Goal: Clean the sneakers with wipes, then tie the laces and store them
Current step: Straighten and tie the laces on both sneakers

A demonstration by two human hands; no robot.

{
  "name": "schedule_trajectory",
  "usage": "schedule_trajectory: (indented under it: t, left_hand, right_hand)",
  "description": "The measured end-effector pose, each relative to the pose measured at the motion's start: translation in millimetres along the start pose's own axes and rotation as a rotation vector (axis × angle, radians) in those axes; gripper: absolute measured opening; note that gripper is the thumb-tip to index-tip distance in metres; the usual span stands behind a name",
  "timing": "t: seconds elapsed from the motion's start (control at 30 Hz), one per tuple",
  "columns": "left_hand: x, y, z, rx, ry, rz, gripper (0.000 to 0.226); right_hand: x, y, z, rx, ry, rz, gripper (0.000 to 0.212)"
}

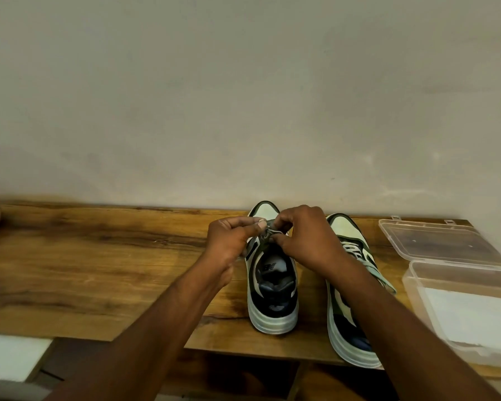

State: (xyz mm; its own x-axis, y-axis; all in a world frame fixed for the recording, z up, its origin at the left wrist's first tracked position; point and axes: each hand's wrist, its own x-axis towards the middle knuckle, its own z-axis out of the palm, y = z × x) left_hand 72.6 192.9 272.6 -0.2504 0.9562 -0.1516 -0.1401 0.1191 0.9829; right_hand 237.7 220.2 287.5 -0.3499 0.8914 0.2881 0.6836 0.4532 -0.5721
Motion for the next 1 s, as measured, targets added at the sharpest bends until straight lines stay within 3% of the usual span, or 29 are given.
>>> schedule_trajectory:
  t: [0.27, 0.53, 0.9, 1.0]
  left_hand:
    - [7, -3, -8, -0.136, -0.056, -0.165, 0.01]
    - [9, -6, -7, -0.169, -0.068, -0.212, 0.023]
    - [11, -8, -7, -0.183, -0.072, -0.251, 0.02]
    - [11, -9, -7, -0.186, -0.075, -0.256, 0.009]
  right_hand:
    - [-5, -3, -3, -0.141, 0.227, -0.08, 0.024]
    - [-10, -8, -1, -0.184, 0.227, -0.174, 0.022]
    - [-8, 0, 3, -0.238, 0.235, -0.206, 0.011]
    - [-6, 1, 3, -0.225, 0.22, -0.197, 0.012]
